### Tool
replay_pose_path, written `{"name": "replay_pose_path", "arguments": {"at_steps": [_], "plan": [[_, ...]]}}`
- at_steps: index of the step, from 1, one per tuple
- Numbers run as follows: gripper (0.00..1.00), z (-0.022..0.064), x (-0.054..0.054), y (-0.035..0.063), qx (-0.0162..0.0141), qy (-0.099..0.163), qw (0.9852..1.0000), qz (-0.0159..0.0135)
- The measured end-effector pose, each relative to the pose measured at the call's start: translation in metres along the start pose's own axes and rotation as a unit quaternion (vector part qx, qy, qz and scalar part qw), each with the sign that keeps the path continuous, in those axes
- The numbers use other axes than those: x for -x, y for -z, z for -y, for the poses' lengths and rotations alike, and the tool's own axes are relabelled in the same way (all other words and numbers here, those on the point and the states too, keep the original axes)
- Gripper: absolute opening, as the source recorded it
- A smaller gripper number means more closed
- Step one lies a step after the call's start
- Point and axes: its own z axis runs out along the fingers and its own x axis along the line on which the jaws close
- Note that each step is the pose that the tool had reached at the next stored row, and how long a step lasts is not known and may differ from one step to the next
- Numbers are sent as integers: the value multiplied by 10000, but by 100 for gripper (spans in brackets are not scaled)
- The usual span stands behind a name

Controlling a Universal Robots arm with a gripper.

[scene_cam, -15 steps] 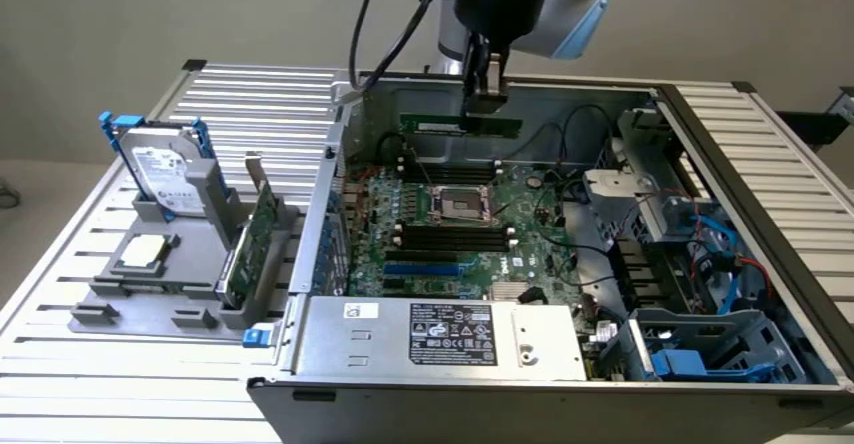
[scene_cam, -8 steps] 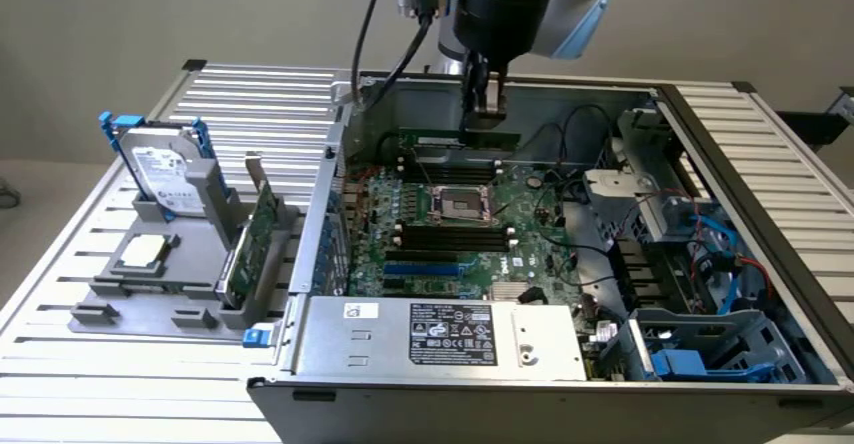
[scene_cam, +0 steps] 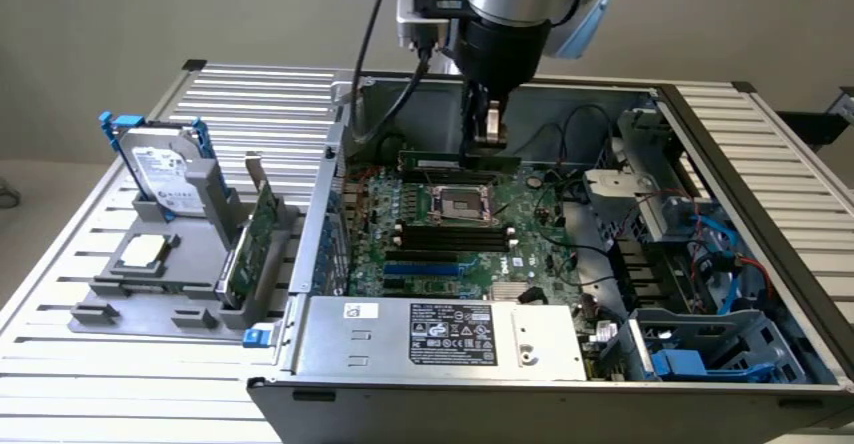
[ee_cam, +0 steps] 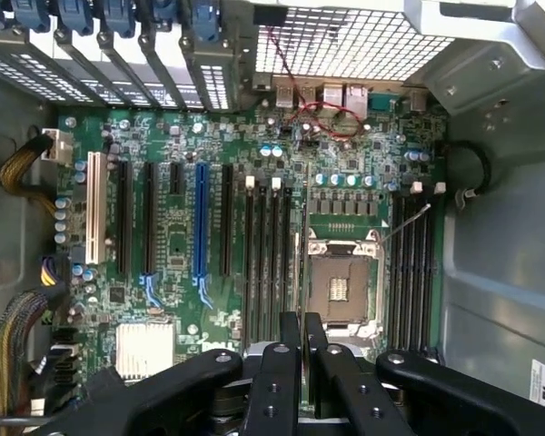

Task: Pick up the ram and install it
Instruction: 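Insert the ram into the slot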

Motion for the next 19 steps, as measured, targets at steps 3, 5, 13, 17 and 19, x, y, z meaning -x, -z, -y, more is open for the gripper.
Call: {"name": "replay_pose_path", "arguments": {"at_steps": [3,5,13,17,19], "plan": [[14,3,-61,-51,0,0,10000,1],[14,4,-80,-84,0,0,10000,0],[14,22,-140,-219,1,18,10000,-27],[14,36,-144,-268,7,73,9999,-105],[14,44,-146,-287,11,104,9998,-148]]}}
